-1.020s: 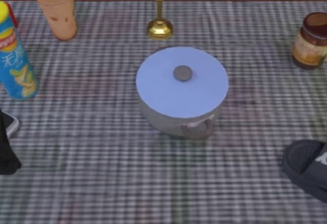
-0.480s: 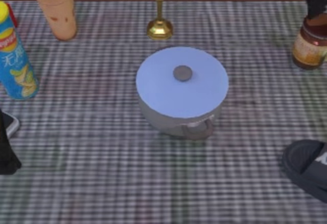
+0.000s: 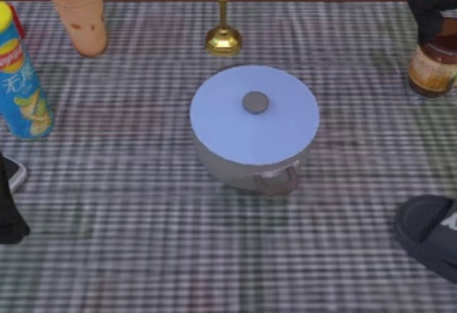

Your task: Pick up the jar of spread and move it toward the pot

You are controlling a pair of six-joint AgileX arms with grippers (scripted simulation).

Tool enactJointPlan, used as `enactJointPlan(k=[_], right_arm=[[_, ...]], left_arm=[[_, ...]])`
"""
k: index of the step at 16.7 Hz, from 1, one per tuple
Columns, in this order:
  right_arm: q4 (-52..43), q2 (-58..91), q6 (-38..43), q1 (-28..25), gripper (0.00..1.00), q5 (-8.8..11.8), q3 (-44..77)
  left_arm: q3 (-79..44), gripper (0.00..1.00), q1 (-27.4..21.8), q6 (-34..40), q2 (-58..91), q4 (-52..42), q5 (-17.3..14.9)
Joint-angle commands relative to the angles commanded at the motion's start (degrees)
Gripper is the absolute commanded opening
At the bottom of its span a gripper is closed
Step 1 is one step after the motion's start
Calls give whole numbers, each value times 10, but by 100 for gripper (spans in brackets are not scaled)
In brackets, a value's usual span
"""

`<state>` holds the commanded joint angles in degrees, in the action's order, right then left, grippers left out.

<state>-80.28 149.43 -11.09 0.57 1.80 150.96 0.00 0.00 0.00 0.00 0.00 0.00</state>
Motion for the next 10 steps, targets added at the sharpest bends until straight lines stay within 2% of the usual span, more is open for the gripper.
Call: enactJointPlan(k=[3, 10], right_arm=[[10, 1, 0, 2, 100, 0, -9], [103, 7, 2, -2, 100, -1, -96]], left_arm=[[0, 100, 0, 0, 0, 0, 0], [0, 100, 0, 0, 0, 0, 0]])
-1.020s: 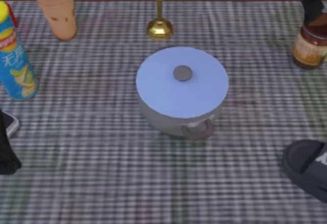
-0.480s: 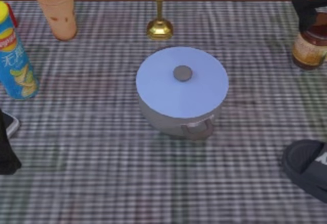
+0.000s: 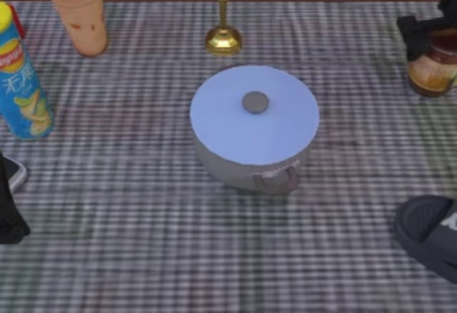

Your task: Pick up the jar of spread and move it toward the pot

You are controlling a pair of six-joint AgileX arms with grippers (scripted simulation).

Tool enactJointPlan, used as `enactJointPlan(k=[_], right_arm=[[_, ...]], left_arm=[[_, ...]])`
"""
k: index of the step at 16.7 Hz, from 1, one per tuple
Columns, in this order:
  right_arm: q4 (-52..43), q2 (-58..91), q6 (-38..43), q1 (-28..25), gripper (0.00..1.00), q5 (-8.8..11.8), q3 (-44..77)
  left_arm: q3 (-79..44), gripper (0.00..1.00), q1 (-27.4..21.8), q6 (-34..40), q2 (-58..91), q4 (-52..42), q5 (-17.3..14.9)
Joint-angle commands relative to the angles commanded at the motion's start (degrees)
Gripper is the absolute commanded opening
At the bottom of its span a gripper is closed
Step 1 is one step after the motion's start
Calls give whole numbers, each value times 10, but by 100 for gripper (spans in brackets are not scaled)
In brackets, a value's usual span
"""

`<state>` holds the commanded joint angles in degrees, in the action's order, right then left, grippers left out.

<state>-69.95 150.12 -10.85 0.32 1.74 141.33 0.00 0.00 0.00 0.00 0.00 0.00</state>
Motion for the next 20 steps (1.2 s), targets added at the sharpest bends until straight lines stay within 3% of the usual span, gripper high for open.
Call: enactJointPlan(k=[4, 17, 20], right_arm=[[3, 0, 0, 0, 100, 0, -3], [3, 0, 0, 0, 2, 0, -3], [3, 0, 0, 0, 0, 0, -3]], left_arm=[[0, 100, 0, 0, 0, 0, 0], [0, 100, 0, 0, 0, 0, 0], [0, 100, 0, 0, 0, 0, 0]])
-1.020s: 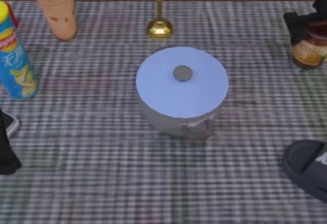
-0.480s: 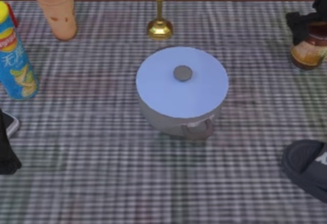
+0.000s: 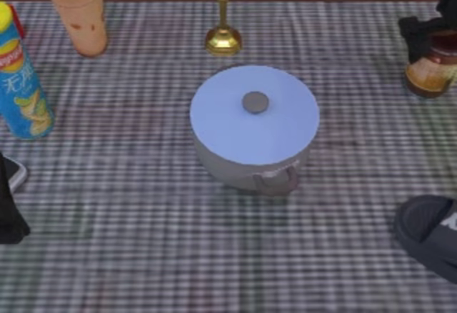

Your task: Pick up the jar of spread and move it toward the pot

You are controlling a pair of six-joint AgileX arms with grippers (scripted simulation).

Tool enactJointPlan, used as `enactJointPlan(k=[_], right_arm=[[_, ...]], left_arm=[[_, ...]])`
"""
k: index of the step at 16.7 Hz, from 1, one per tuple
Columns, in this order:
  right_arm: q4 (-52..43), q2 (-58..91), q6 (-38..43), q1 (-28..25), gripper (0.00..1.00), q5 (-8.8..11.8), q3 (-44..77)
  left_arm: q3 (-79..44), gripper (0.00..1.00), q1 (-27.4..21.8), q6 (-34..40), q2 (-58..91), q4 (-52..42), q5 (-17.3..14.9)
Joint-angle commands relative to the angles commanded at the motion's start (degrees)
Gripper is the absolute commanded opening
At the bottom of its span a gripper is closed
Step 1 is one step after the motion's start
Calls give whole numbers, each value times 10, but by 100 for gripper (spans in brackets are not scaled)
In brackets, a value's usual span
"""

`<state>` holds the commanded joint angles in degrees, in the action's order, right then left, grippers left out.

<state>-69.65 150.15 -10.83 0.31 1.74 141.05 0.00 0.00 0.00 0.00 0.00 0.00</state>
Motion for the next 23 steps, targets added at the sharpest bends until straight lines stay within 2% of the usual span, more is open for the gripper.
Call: enactJointPlan(k=[8, 18, 23], right_arm=[[0, -9, 0, 1, 0, 0, -9], [-2, -274, 1, -5, 0, 3, -270], [-3, -309, 1, -6, 0, 4, -305]], left_arm=[[0, 100, 0, 0, 0, 0, 0], [0, 100, 0, 0, 0, 0, 0], [0, 100, 0, 0, 0, 0, 0]])
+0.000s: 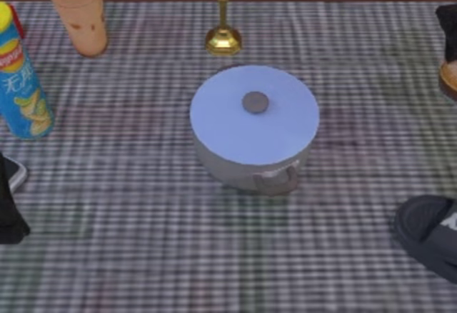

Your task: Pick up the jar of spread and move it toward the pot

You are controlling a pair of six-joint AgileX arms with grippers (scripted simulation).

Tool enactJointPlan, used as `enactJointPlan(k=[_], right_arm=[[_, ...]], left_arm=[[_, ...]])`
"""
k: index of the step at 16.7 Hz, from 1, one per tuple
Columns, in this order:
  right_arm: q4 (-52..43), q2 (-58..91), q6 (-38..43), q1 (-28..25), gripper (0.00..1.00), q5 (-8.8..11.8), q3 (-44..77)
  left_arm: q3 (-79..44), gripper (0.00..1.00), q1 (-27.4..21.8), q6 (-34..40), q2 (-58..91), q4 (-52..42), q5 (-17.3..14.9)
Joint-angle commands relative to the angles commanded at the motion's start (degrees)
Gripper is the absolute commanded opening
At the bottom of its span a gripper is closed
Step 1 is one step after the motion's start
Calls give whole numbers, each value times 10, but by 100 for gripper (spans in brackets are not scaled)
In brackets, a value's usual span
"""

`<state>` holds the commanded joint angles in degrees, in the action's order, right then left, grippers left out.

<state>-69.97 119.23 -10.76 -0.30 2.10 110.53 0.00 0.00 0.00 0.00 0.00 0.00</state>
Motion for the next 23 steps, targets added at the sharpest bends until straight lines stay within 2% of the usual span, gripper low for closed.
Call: enactJointPlan(k=[3, 6, 12, 14, 20, 23], right_arm=[[1, 2, 2, 2, 0, 0, 1], [20, -3, 42, -26, 0, -9, -23], [96, -25, 228, -130, 0, -44, -126], [117, -33, 268, -158, 0, -52, -153], [127, -33, 283, -168, 0, -55, -166], [161, -22, 282, -169, 0, -56, -188]], left_arm=[[0, 100, 0, 0, 0, 0, 0], [0, 100, 0, 0, 0, 0, 0], [0, 100, 0, 0, 0, 0, 0], [0, 100, 0, 0, 0, 0, 0], [0, 100, 0, 0, 0, 0, 0], [0, 100, 0, 0, 0, 0, 0]])
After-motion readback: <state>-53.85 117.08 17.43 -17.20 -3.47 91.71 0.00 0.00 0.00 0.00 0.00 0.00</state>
